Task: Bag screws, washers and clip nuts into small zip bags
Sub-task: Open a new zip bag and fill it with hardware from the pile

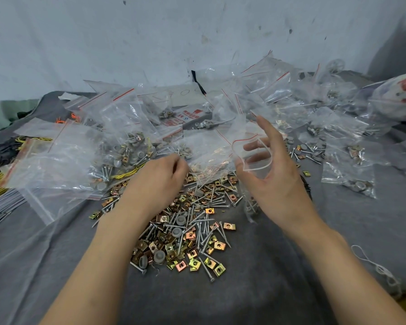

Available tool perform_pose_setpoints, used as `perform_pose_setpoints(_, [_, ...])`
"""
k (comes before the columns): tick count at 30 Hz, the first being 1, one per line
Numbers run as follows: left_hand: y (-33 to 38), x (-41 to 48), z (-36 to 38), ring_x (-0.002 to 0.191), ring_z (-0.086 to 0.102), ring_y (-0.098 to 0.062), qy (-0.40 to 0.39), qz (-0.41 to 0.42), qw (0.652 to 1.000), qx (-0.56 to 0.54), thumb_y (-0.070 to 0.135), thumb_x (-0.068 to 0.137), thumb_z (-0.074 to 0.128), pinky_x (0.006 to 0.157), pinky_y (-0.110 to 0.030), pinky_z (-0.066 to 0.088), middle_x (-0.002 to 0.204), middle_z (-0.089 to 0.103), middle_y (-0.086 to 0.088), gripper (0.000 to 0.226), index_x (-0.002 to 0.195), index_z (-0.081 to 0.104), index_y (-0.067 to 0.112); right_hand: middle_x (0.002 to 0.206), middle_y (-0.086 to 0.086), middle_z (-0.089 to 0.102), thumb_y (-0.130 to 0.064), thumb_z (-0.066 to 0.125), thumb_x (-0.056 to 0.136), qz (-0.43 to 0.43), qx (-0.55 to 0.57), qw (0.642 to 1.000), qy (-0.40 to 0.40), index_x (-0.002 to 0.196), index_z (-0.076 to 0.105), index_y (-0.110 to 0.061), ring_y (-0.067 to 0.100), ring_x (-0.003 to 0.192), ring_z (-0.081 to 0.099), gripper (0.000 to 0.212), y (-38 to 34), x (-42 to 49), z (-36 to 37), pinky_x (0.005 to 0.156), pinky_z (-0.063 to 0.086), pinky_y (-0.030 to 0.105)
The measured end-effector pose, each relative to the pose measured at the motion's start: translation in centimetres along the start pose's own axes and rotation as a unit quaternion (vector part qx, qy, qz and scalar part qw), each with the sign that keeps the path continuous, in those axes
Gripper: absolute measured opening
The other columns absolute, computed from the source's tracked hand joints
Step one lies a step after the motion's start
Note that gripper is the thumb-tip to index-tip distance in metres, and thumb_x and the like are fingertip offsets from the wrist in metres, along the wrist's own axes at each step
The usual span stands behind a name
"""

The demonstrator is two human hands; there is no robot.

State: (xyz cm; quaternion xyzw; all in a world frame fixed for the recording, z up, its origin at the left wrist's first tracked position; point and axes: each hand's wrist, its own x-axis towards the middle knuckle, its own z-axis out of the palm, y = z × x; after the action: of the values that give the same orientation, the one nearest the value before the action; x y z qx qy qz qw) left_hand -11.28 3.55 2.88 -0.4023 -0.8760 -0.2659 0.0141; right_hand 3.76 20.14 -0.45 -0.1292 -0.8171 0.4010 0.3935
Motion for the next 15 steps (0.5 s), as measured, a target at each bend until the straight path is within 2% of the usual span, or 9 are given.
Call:
perform_pose_setpoints(3, [-0.08, 0.12, 0.02, 0.058, 0.053, -0.021, 0.016, 0.011, 1.000, 0.008, 0.041, 0.104, 0.037, 0.059, -0.038, 0.045, 0.063, 0.056, -0.001, 0.042, 0.074, 0.054, 0.017, 0.114, -0.027, 0.055, -0.052, 0.065, 0.086, 0.000, -0.003, 1.000, 0.000, 0.147, 0.024, -0.057, 0.009, 0.117, 0.056, 0.074, 0.03, -0.02, 0.00, 0.097, 0.050, 0.034])
perform_pose_setpoints(7, [-0.23, 0.21, -0.03, 0.052, 0.050, -0.019, 0.045, 0.021, 0.999, 0.014, 0.044, 0.102, 0.045, 0.054, -0.035, 0.043, 0.056, 0.053, 0.000, 0.043, 0.072, 0.058, 0.016, 0.113, -0.027, 0.056, -0.053, 0.064, 0.086, -0.004, -0.007, 1.000, 0.003, 0.148, 0.025, -0.055, 0.011, 0.117, 0.056, 0.073, -0.03, -0.02, 0.11, 0.100, 0.049, 0.041])
perform_pose_setpoints(10, [-0.24, 0.34, -0.12, 0.045, 0.047, -0.007, 0.066, 0.020, 0.998, -0.011, 0.042, 0.100, 0.051, 0.048, -0.031, 0.037, 0.054, 0.053, 0.005, 0.035, 0.077, 0.065, 0.019, 0.114, -0.029, 0.054, -0.055, 0.063, 0.086, -0.002, -0.009, 1.000, 0.002, 0.147, 0.024, -0.056, 0.011, 0.116, 0.057, 0.073, 0.02, 0.01, 0.12, 0.097, 0.051, 0.041])
perform_pose_setpoints(12, [-0.12, 0.44, -0.16, 0.048, 0.049, 0.003, 0.076, 0.010, 0.996, -0.047, 0.039, 0.098, 0.055, 0.049, -0.026, 0.030, 0.054, 0.050, 0.013, 0.026, 0.084, 0.070, 0.023, 0.114, -0.028, 0.054, -0.056, 0.063, 0.085, -0.001, -0.007, 1.000, 0.003, 0.147, 0.024, -0.057, 0.009, 0.114, 0.057, 0.074, 0.09, 0.01, 0.10, 0.095, 0.052, 0.036])
perform_pose_setpoints(15, [0.40, 0.70, -0.36, 0.063, 0.055, 0.011, 0.078, 0.000, 0.989, -0.123, 0.036, 0.096, 0.061, 0.058, -0.020, 0.039, 0.069, 0.061, 0.019, 0.014, 0.095, 0.073, 0.028, 0.113, -0.027, 0.054, -0.059, 0.062, 0.082, -0.003, -0.004, 1.000, 0.003, 0.147, 0.024, -0.057, 0.010, 0.113, 0.058, 0.075, 0.06, 0.01, 0.14, 0.095, 0.050, 0.033])
